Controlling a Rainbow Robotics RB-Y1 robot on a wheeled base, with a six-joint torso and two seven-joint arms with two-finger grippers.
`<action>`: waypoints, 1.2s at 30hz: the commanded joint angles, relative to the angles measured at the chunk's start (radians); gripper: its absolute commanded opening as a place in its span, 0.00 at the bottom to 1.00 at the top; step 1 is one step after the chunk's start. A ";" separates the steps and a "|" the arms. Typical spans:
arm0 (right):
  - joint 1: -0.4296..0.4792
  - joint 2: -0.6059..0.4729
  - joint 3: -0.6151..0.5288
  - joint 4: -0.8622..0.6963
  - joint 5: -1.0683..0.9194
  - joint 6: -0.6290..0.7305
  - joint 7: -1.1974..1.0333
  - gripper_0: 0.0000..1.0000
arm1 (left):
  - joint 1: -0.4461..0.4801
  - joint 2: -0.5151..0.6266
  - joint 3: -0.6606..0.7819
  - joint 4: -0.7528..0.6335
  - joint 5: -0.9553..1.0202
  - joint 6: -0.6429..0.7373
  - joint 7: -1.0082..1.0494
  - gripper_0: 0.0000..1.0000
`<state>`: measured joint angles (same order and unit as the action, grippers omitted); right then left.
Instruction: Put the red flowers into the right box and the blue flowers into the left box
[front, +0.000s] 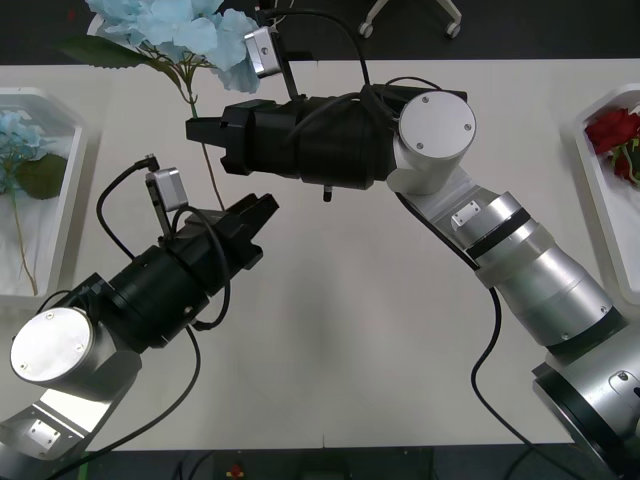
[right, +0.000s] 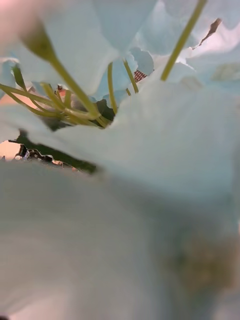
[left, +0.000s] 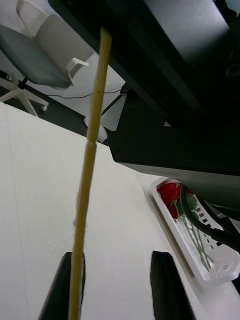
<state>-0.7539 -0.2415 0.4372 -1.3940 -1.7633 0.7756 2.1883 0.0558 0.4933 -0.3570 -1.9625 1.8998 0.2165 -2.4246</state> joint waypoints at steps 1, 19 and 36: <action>-0.048 0.037 0.011 -0.019 -0.013 0.005 -0.030 0.00 | -0.027 0.004 0.024 -0.036 0.031 -0.006 -0.083 0.00; -0.050 0.028 0.011 -0.019 -0.013 -0.027 -0.030 1.00 | -0.024 0.005 0.064 -0.036 0.062 -0.008 -0.083 0.00; -0.081 -0.162 -0.081 -0.019 -0.019 0.189 -0.022 1.00 | -0.079 0.074 0.403 0.175 0.004 0.316 -0.065 0.00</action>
<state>-0.7856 -0.3275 0.4164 -1.3938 -1.7703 0.9039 2.1882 0.0379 0.5206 -0.0368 -1.8351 1.9389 0.4726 -2.4246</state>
